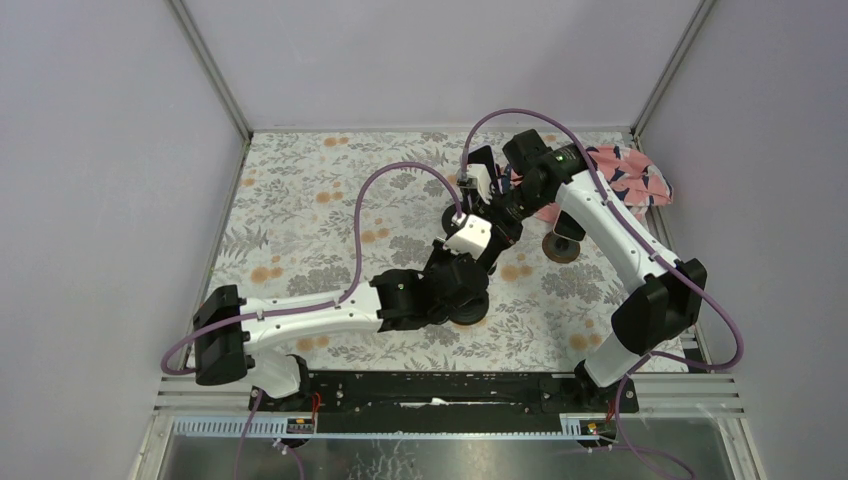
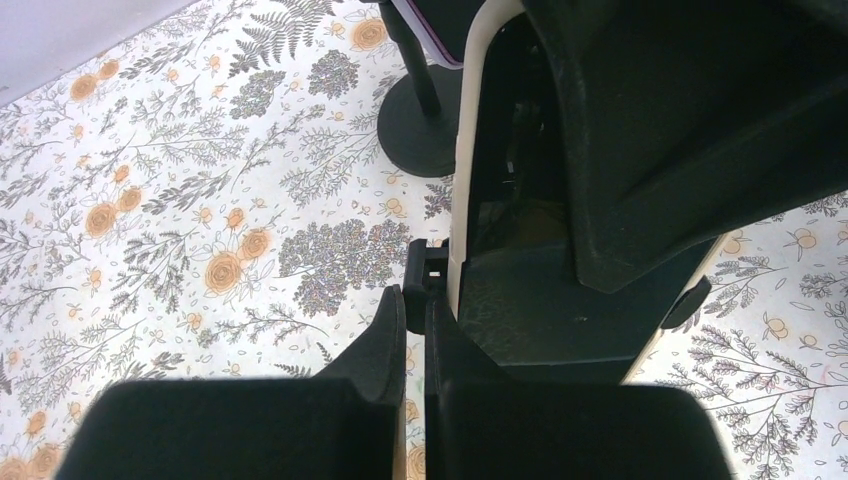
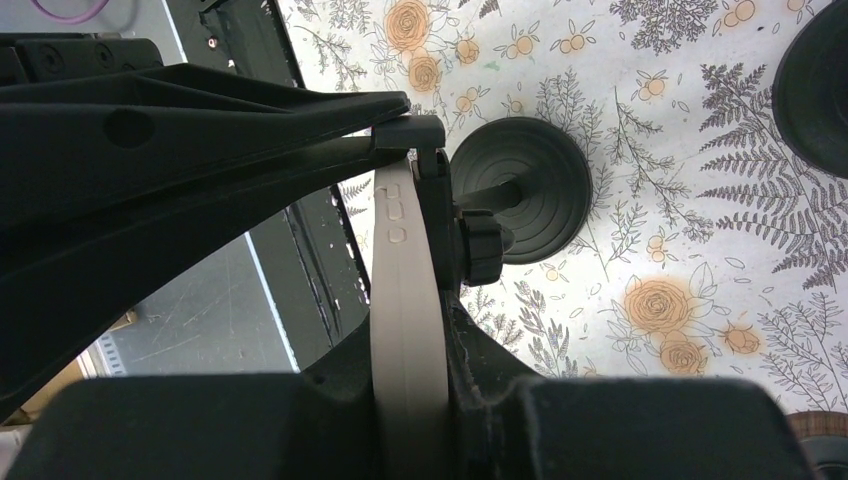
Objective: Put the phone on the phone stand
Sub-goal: Install the phone on the phone stand.
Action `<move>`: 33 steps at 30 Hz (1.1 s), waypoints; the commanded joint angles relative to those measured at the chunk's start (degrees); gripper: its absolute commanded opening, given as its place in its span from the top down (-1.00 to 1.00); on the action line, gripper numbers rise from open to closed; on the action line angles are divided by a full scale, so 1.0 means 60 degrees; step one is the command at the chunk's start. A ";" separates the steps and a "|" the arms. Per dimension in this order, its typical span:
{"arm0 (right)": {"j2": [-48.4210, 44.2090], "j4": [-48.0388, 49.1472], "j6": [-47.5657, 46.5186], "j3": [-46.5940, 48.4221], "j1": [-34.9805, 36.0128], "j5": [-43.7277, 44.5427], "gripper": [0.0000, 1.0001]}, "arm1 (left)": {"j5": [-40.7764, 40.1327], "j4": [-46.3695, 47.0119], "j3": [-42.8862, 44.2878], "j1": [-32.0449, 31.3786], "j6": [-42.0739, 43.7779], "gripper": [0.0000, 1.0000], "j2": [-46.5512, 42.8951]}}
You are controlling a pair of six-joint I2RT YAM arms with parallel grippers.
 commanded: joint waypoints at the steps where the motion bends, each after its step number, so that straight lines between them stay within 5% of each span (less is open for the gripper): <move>1: 0.1659 0.0345 -0.0577 -0.0960 -0.1211 0.8064 1.00 | -0.0852 -0.2250 0.0366 -0.0340 0.0049 0.89 -0.0983; 18: 0.1681 0.0316 -0.0540 -0.0820 -0.1071 0.8114 1.00 | -0.0092 -0.2027 0.0036 0.0070 -0.0321 0.78 -0.1997; 33: 0.1780 0.0288 -0.0440 -0.0738 -0.0971 0.8139 1.00 | -0.0501 -0.2982 0.0842 0.0048 -0.0973 0.79 -0.1445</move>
